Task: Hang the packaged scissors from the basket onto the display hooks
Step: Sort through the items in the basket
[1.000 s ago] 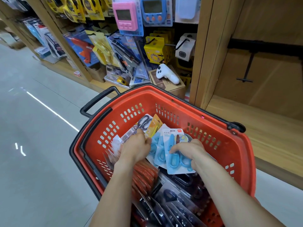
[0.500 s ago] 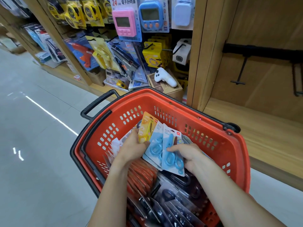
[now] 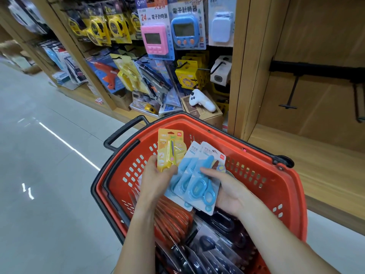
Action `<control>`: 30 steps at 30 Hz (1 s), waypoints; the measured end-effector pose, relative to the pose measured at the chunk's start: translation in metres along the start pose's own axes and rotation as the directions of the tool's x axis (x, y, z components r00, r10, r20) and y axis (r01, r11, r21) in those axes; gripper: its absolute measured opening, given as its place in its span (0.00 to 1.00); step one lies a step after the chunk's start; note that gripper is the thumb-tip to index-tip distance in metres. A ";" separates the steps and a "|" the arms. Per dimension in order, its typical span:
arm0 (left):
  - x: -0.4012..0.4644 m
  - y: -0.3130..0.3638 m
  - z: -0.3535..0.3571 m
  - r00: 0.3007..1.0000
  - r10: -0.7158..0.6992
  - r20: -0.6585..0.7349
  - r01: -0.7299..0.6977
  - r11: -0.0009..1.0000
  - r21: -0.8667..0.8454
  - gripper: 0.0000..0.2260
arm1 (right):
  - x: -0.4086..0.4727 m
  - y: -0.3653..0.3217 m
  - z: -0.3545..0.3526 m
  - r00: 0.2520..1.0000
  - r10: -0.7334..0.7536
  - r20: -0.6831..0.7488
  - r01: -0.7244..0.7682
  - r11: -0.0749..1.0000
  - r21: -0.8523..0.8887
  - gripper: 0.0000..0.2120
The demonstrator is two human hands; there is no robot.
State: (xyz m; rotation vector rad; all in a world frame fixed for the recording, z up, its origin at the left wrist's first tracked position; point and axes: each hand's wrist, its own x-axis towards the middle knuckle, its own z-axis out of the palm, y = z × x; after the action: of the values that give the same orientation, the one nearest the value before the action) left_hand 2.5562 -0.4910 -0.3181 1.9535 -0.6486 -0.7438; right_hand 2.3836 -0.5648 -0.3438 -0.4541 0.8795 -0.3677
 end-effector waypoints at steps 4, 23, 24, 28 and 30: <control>-0.001 0.002 0.001 0.999 -0.019 0.032 0.020 0.999 -0.026 0.08 | 0.007 0.001 -0.005 0.999 -0.005 -0.041 0.006 1.000 0.013 0.13; 0.005 -0.003 0.001 0.999 0.016 0.034 -0.017 0.999 0.033 0.09 | 0.011 0.002 -0.007 0.989 -0.117 -0.089 0.108 0.989 -0.100 0.19; 0.003 -0.001 0.001 0.998 0.025 0.053 -0.027 0.999 0.033 0.09 | 0.011 0.003 -0.006 0.988 -0.132 -0.084 0.123 0.987 -0.105 0.19; 0.001 0.002 0.002 0.992 0.054 0.115 -0.055 0.998 0.011 0.06 | 0.008 0.004 -0.005 0.980 -0.179 -0.083 0.172 0.981 -0.093 0.17; 0.001 0.002 0.003 0.989 0.049 0.137 -0.049 0.999 -0.004 0.08 | 0.005 0.003 -0.004 0.979 -0.192 -0.072 0.187 0.980 -0.071 0.17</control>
State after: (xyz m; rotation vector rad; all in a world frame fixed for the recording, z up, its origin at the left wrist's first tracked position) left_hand 2.5545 -0.4937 -0.3177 1.8912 -0.7761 -0.8534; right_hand 2.3836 -0.5652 -0.3508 -0.5877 0.9290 -0.5368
